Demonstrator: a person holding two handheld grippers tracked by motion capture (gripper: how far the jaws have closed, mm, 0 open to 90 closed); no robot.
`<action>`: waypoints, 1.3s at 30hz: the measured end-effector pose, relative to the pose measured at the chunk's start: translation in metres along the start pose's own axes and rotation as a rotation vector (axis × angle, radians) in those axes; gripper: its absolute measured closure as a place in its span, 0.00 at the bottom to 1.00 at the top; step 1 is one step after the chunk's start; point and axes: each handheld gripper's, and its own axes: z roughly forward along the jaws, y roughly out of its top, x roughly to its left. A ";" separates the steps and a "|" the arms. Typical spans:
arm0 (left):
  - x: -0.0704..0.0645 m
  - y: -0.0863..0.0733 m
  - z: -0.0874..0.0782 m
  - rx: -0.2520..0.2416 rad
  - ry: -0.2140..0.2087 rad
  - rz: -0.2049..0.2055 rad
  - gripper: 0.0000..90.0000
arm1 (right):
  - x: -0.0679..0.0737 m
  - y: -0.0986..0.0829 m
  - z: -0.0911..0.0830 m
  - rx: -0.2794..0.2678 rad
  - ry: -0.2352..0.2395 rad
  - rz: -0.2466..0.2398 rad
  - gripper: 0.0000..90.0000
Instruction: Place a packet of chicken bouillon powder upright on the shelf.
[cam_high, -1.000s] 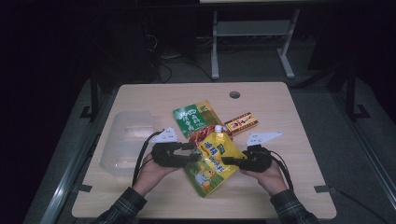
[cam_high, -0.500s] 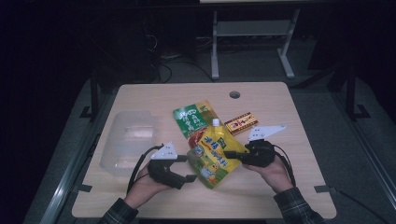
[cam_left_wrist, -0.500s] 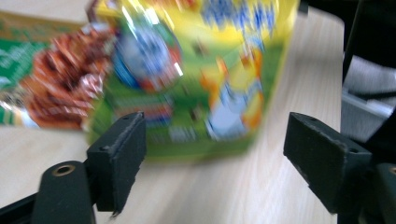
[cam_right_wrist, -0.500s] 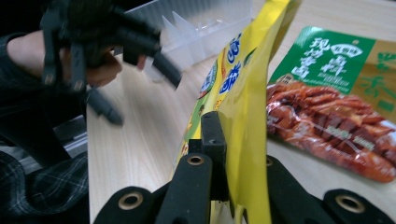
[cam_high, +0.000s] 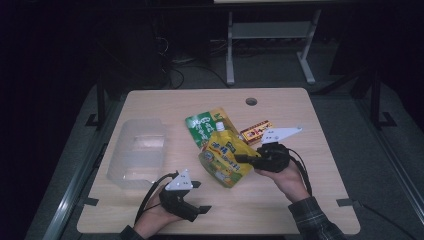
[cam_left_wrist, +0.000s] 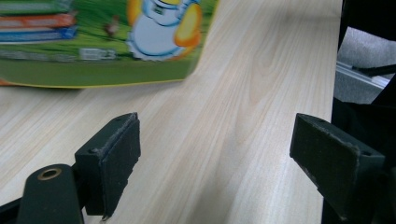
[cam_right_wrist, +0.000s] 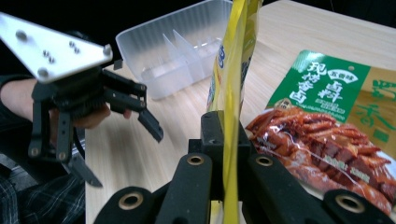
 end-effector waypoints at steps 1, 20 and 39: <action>0.000 0.000 0.001 -0.004 0.000 0.003 0.17 | 0.000 0.002 0.001 0.000 0.000 -0.002 1.00; -0.006 -0.003 0.014 -0.004 -0.002 0.019 0.18 | -0.005 0.039 0.024 -0.040 0.030 -0.021 1.00; -0.012 -0.004 0.016 -0.001 -0.035 0.049 0.18 | 0.005 0.085 0.062 -0.022 0.094 -0.085 1.00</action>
